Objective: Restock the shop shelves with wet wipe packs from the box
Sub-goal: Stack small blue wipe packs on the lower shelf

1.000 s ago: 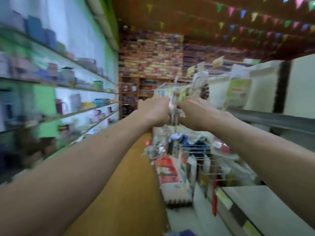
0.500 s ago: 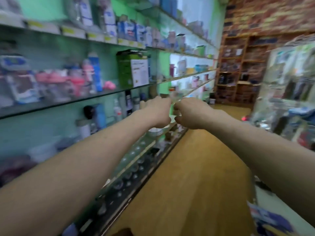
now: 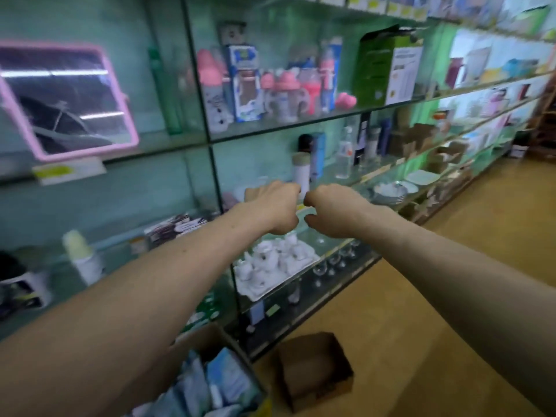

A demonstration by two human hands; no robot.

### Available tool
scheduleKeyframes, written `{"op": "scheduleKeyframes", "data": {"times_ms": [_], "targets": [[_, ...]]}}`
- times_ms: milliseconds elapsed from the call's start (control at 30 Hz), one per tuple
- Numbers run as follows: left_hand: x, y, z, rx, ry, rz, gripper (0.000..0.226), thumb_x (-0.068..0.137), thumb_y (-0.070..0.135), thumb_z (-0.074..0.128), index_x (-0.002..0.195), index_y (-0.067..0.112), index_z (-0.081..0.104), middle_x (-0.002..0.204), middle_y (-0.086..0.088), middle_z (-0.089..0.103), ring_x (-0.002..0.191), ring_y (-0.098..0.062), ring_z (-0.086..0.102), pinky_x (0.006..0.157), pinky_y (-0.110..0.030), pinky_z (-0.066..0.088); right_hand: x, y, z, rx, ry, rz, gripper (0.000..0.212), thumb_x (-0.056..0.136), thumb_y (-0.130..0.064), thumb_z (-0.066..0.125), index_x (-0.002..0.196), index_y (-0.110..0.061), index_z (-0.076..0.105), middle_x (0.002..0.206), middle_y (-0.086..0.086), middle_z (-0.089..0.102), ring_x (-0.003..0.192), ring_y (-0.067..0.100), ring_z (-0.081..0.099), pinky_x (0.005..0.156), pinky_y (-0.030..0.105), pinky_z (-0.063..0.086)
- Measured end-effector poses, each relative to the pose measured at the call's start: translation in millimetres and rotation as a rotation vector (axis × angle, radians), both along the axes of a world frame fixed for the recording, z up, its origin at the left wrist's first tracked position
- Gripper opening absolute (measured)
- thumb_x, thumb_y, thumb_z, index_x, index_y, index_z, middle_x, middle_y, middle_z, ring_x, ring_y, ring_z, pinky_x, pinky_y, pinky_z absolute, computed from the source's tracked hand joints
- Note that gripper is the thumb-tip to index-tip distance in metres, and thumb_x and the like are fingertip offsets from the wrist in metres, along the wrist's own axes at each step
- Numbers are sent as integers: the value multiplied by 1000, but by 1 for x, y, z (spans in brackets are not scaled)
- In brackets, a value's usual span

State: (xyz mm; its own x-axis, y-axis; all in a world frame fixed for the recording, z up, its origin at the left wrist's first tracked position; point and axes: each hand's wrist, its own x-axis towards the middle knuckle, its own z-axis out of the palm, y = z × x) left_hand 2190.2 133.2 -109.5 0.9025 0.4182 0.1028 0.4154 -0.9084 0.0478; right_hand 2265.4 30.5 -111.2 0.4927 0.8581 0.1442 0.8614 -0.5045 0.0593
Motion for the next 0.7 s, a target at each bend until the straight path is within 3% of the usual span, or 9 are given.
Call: {"op": "scheduleKeyframes", "data": {"times_ms": [133, 333, 567, 633, 700], "targets": [[-60, 44, -34, -47, 73, 56, 48, 86, 22, 60, 132, 25, 47, 132, -6, 52, 120, -32, 52, 93, -42, 44, -56, 50, -32, -34, 59, 57, 35, 94, -25, 52, 125, -9, 55, 126, 11, 59, 114, 29, 56, 82, 31, 43], [-133, 95, -86, -140, 141, 115, 36, 86, 20, 61, 121, 20, 52, 122, -8, 58, 108, -30, 58, 83, -41, 51, -121, 105, -79, -124, 192, 137, 28, 94, -23, 52, 118, -7, 56, 121, 14, 59, 109, 31, 56, 77, 32, 40], [-201, 131, -160, -381, 194, 255, 30, 85, 19, 63, 113, 17, 53, 121, -9, 58, 105, -31, 58, 86, -46, 51, -176, 150, -148, -299, 349, 285, 24, 95, -19, 50, 113, -5, 57, 113, 14, 60, 101, 30, 57, 73, 30, 39], [-218, 136, -188, -421, 194, 318, 28, 86, 28, 63, 112, 21, 56, 116, -7, 60, 100, -29, 60, 82, -42, 53, -186, 158, -175, -356, 373, 315, 21, 96, -20, 49, 109, -6, 59, 106, 12, 60, 100, 31, 58, 74, 30, 40], [-232, 140, -216, -464, 194, 395, 29, 87, 45, 61, 104, 22, 57, 102, -5, 60, 91, -27, 61, 74, -38, 53, -191, 165, -203, -416, 409, 324, 14, 98, -19, 48, 93, -9, 56, 89, 11, 57, 87, 31, 58, 68, 30, 40]]}}
